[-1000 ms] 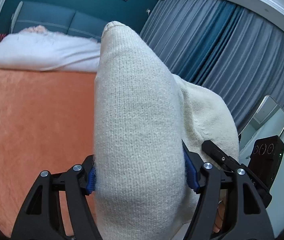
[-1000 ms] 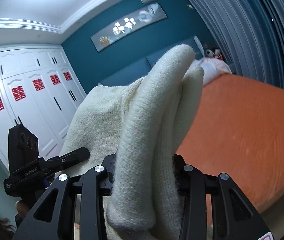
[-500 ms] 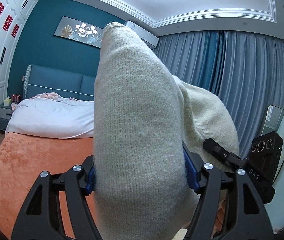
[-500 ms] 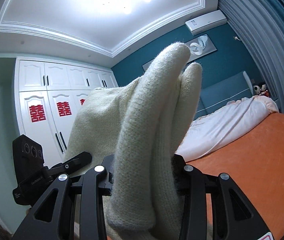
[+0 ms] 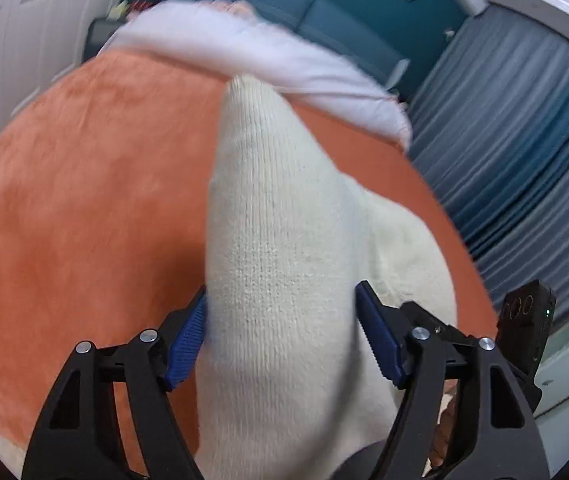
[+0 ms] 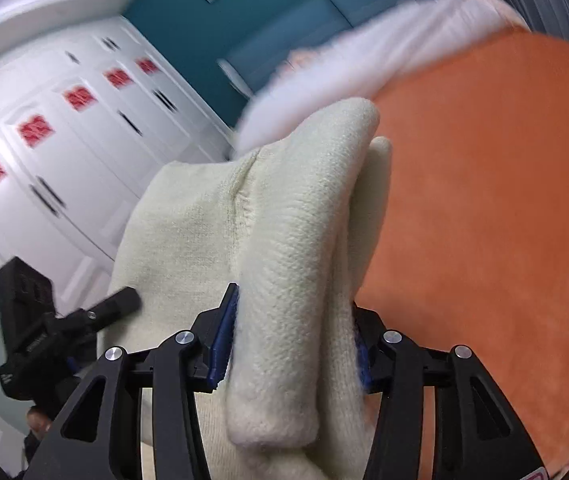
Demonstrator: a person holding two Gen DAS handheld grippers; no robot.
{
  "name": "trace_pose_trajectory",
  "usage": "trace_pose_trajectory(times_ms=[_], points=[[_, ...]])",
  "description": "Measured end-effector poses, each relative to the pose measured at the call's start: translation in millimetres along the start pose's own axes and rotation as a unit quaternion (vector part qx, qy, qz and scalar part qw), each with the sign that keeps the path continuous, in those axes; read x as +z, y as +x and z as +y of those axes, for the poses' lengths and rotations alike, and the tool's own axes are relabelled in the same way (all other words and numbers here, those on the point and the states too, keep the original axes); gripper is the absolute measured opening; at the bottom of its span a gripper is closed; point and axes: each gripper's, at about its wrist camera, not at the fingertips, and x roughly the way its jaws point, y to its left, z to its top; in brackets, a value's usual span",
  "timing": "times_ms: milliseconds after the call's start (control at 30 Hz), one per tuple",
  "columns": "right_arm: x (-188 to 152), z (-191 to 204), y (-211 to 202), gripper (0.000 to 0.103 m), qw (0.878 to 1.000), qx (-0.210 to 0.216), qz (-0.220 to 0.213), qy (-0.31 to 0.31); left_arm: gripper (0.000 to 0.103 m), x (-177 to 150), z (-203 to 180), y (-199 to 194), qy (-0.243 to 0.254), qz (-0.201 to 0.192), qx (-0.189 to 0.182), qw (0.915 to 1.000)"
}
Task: Fold small clothes
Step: 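Lift the cardigan end with both tools and fold it over the bundle, then lower the folded end onto the bundle and open both tools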
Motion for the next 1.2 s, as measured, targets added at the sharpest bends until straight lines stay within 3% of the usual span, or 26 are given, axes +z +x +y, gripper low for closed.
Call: trace_pose_trajectory(times_ms=[33, 100, 133, 167, 233, 267, 400, 467, 533, 600, 667, 733, 833, 967, 1033, 1100, 1167, 1200], points=[[-13, -18, 21, 0.048, 0.999, -0.032, 0.036, 0.022, 0.060, -11, 17, 18, -0.020, 0.021, 0.011, 0.9995], [-38, -50, 29, 0.048, 0.995, -0.052, 0.042, 0.068, 0.061, -29, 39, 29, -0.063, 0.040, 0.019, 0.9970], [-42, -56, 20, 0.049, 0.996, -0.032, 0.026, 0.074, 0.066, -32, 42, 23, -0.070, 0.031, 0.010, 0.9970], [-41, -56, 11, 0.057, 0.997, -0.028, 0.011, 0.074, 0.069, -30, 44, 18, -0.070, 0.017, 0.004, 0.9974], [-31, -53, 3, 0.070, 0.998, -0.036, 0.000, 0.055, 0.086, -26, 40, 11, -0.065, -0.005, 0.009, 0.9978], [-26, -52, 5, 0.072, 0.998, -0.035, 0.001, 0.048, 0.089, -25, 38, 13, -0.063, -0.008, 0.005, 0.9979], [-17, -61, 49, 0.077, 0.996, -0.050, 0.063, 0.050, 0.090, -15, 34, 46, -0.072, 0.038, 0.000, 0.9967], [-21, -71, 70, 0.077, 0.993, -0.049, 0.089, 0.068, 0.090, -12, 38, 66, -0.076, 0.060, 0.026, 0.9950], [-28, -78, 84, 0.073, 0.991, -0.024, 0.099, 0.088, 0.083, -14, 36, 73, -0.063, 0.072, 0.046, 0.9944], [-27, -77, 87, 0.059, 0.991, -0.012, 0.102, 0.087, 0.076, -14, 32, 75, -0.050, 0.079, 0.055, 0.9941], [-22, -66, 84, 0.040, 0.993, -0.013, 0.098, 0.064, 0.068, -13, 25, 72, -0.039, 0.081, 0.064, 0.9939], [-15, -46, 79, 0.036, 0.996, -0.019, 0.088, 0.022, 0.056, -8, 16, 65, -0.029, 0.075, 0.073, 0.9941], [2, -6, 64, 0.035, 0.998, -0.009, 0.053, -0.036, 0.045, 2, 6, 53, -0.017, 0.054, 0.075, 0.9956], [21, 21, 51, 0.035, 0.997, -0.007, 0.007, -0.076, 0.043, 20, 2, 51, -0.004, 0.033, 0.078, 0.9964], [27, 7, 59, 0.035, 0.998, -0.014, 0.010, -0.060, 0.037, 23, 2, 59, 0.002, 0.038, 0.082, 0.9959], [24, -19, 82, 0.036, 0.998, -0.037, 0.041, -0.028, 0.036, 24, 3, 71, 0.009, 0.050, 0.088, 0.9948], [14, -50, 96, 0.045, 0.994, -0.077, 0.071, 0.019, 0.038, 22, 0, 78, 0.020, 0.060, 0.101, 0.9928], [11, -65, 92, 0.046, 0.995, -0.055, 0.070, 0.054, 0.039, 22, 0, 78, 0.021, 0.060, 0.103, 0.9927]])
